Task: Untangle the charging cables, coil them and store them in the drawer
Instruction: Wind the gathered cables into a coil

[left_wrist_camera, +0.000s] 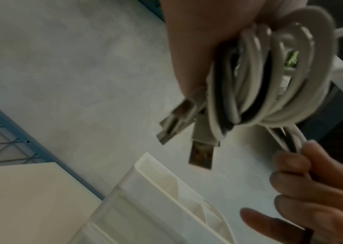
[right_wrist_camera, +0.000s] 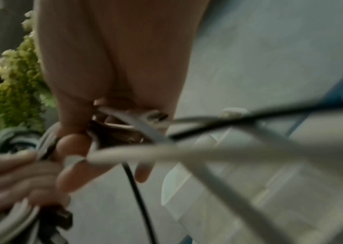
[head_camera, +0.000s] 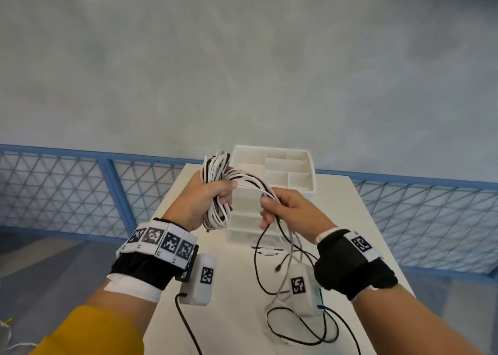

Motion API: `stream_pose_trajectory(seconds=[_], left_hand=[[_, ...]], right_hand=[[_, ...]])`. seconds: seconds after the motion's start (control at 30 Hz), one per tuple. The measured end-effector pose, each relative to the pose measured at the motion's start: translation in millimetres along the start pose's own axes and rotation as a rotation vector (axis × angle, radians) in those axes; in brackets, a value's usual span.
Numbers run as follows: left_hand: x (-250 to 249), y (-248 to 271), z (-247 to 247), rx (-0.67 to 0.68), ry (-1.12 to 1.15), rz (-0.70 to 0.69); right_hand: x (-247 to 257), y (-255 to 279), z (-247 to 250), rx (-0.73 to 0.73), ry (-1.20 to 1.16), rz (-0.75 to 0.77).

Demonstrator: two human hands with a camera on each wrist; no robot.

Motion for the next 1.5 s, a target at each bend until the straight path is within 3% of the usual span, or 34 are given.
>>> stream_pose_trajectory(seconds=[0.1,0.2,0.27,0.33,0.43,0.57,0.67,0.7,0.8,0.87,1.07,1.23,1.5], left_hand=[[7.1,4.8,14.8,-0.124,0.057,-0.036],[23.3,8.1,21.5,-0.192,0.097,-0.011],[38.6,9.3,9.1,-0.189,0.085,0.05],[52.7,8.0,-8.2,-0.165,0.173,0.07],[63.1,9.1,-10.0,-0.206,0.282,0.078],[67.4,12.4,-6.7,-0.2,0.264,0.115],[62.3,11.6,-5.6,-0.238,0.269,0.084],[58.7,10.8,-2.5,-0.27,0.27,0.071],[49.3,7.8,11.8,-0.375,0.313,0.043],[45.7,6.4,19.8,-0.419,0.385,0.024],[35.5,-0.5,12.4,-0.278,0.419,0.031],[18.3,-6.0,11.7,-0.214,0.415,-0.061],[-2.8,3.3,24.9,-0.129,0.356,-0.025]], right_hand=[[-7.9,4.2,-2.8,0.043,-0.111,-0.026],[-10.5,0.2,4.8,-0.13,-0.202,0.0],[0.9,-0.6,7.8,-0.307,-0.043,0.044],[18.7,-3.9,-5.0,-0.366,0.15,0.073],[25.3,-12.5,-40.9,-0.251,0.34,0.038],[15.5,-21.5,-70.8,-0.01,0.575,-0.113],[20.1,-21.8,-69.5,0.033,0.6,-0.119],[23.4,-20.2,-62.4,-0.026,0.548,-0.094],[22.2,-1.8,-28.0,-0.385,0.363,-0.017],[19.2,4.0,-25.9,-0.433,0.4,-0.003],[-12.7,0.5,-47.0,-0.092,0.219,-0.033],[-34.0,1.8,-66.8,0.082,-0.211,-0.057],[-49.6,14.4,-69.7,0.362,-0.197,-0.185]])
Point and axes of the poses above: each hand's wrist, its own y-axis away from the middle knuckle, its own z-axis out of the back of the hand, x = y × z, the point moved 10 cm from there along -y, towards the middle knuckle, and after that the axes turned 15 degrees about x, right-handed, at the moved point
